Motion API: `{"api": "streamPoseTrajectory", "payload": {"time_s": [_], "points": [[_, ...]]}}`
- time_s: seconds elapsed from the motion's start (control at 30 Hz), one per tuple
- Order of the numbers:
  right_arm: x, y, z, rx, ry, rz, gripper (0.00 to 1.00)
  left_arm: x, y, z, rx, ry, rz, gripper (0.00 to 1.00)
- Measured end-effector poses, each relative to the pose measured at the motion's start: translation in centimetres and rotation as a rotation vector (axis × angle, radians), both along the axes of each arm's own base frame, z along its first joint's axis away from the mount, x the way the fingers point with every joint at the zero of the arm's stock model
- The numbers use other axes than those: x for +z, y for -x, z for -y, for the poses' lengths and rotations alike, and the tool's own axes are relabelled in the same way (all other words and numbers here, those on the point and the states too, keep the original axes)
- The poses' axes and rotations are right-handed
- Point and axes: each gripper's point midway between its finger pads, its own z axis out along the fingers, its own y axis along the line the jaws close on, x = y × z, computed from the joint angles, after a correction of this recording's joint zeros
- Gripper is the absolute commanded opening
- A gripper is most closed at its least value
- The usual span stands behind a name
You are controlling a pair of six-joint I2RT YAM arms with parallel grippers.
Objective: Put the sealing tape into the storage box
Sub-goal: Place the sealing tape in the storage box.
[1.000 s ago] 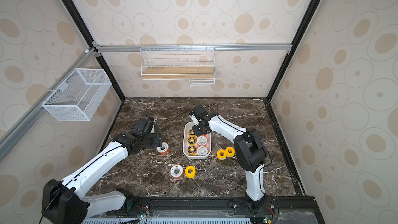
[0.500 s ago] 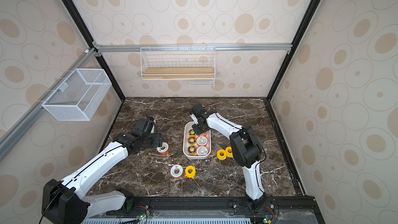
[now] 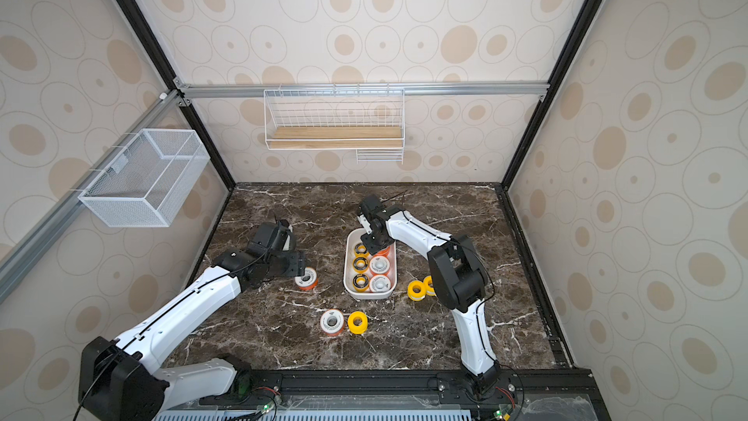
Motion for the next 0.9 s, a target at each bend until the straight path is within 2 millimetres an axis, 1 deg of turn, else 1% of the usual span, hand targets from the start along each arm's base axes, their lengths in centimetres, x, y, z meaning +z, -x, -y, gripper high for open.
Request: {"api": "streamPoseTrajectory", "payload": {"time_s": [0.13, 0.23, 0.3, 0.4, 0.47, 0.57, 0.63, 0.77, 0.9], "points": [[0.1, 0.1, -0.1, 0.004, -0.006, -0.001, 0.52, 0.0, 0.0, 0.0, 0.000, -0.001, 0.000, 0.76], [0.5, 0.7, 0.2, 0.015, -0.030, -0.001, 0.52, 0.0, 0.0, 0.0, 0.001, -0.001, 0.000, 0.76], [1.3, 1.7, 0.5, 0.029, -0.063, 0.001, 0.52, 0.0, 0.0, 0.0, 0.001, -0.002, 0.000, 0.76], [3.3, 3.2, 1.2, 0.053, -0.133, 0.016, 0.52, -0.1, 0.0, -0.1, 0.001, -0.003, -0.001, 0.76], [4.9, 3.9, 2.0, 0.060, -0.188, 0.036, 0.53, -0.1, 0.0, -0.1, 0.002, -0.004, -0.003, 0.76], [6.3, 4.5, 3.7, 0.045, -0.245, 0.070, 0.53, -0.3, 0.0, -0.1, 0.005, -0.010, -0.008, 0.76], [6.6, 5.2, 5.0, 0.032, -0.270, 0.085, 0.52, -0.5, -0.1, -0.2, 0.012, -0.014, -0.012, 0.76], [6.0, 6.8, 7.4, 0.002, -0.299, 0.110, 0.53, -1.3, -0.2, -0.4, 0.030, -0.024, -0.033, 0.76], [5.3, 7.8, 9.0, -0.033, -0.323, 0.149, 0.52, -3.3, -0.2, -1.0, 0.065, -0.008, -0.088, 0.74]]}}
